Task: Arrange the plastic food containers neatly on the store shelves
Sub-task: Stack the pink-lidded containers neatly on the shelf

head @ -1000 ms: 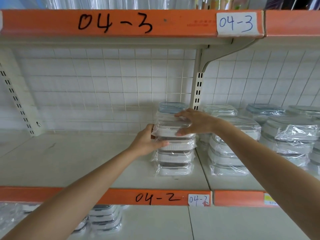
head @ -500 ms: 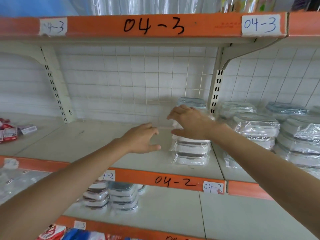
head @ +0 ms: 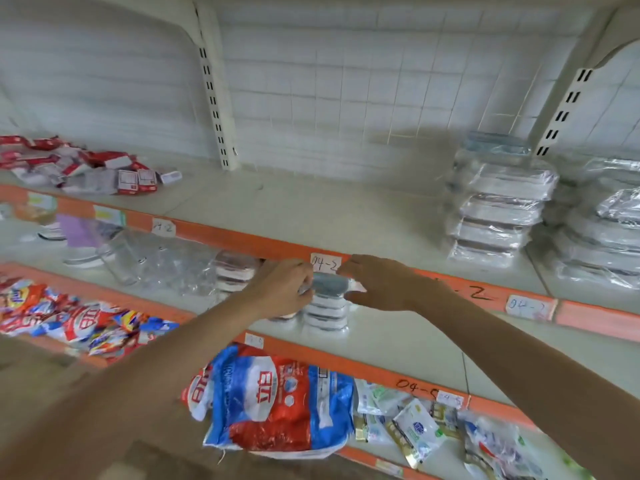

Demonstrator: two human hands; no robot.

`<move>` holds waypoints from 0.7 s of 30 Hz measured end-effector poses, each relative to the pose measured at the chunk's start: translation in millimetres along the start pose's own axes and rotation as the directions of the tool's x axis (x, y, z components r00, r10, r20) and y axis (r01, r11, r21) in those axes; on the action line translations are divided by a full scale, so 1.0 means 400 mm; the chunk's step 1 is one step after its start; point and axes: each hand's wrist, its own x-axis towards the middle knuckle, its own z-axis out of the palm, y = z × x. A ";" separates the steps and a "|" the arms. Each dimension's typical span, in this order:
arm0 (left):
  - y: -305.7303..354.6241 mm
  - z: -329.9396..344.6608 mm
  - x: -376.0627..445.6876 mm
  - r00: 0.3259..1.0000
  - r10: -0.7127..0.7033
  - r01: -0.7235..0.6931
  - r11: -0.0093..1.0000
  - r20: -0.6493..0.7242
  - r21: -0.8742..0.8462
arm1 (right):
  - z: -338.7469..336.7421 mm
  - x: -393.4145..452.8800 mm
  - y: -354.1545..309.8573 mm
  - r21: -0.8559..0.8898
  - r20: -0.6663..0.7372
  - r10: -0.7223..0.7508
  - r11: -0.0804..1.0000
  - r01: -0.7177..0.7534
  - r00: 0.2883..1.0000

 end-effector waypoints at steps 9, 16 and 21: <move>-0.038 0.175 -0.147 0.946 -0.049 0.047 0.999 0.319 0.014 | 0.265 -0.019 -0.109 0.225 0.249 0.137 0.955 -0.195 0.959; -0.069 0.233 -0.128 0.945 -0.034 0.036 0.999 0.325 -0.001 | 0.362 0.044 -0.067 0.274 0.223 0.235 0.916 -0.292 0.946; -0.124 0.309 -0.085 0.967 -0.067 0.069 0.998 0.244 0.002 | 0.442 0.130 -0.006 0.303 0.055 0.298 0.904 -0.301 0.953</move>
